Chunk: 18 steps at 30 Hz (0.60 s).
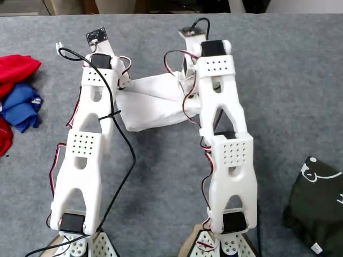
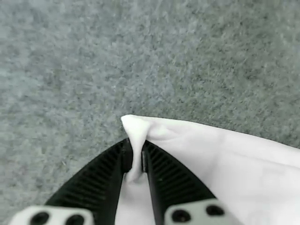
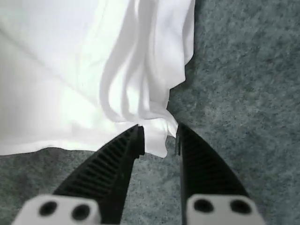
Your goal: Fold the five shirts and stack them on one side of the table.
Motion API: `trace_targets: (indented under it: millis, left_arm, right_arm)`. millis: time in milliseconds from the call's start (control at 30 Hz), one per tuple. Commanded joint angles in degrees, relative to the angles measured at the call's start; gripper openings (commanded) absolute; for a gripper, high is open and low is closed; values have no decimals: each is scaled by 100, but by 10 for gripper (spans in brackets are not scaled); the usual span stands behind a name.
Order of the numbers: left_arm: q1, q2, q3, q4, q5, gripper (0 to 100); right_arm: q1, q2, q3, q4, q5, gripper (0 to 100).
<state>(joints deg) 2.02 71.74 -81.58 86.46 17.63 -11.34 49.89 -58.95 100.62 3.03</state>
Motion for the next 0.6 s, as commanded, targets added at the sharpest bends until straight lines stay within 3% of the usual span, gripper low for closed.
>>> trace_targets:
  millis: [0,133,567]
  left_arm:
    - [-97,-75,-88,-62,-44,18]
    - [-105,-75,-88,-70,-44,18]
    - [-105,-75,-88,-70,-44,18]
  right_arm:
    - [-57,-31,-374,167,-141,135]
    - [-127,-40,4,176,-299,180]
    - [-514,-57,541,176,-642,182]
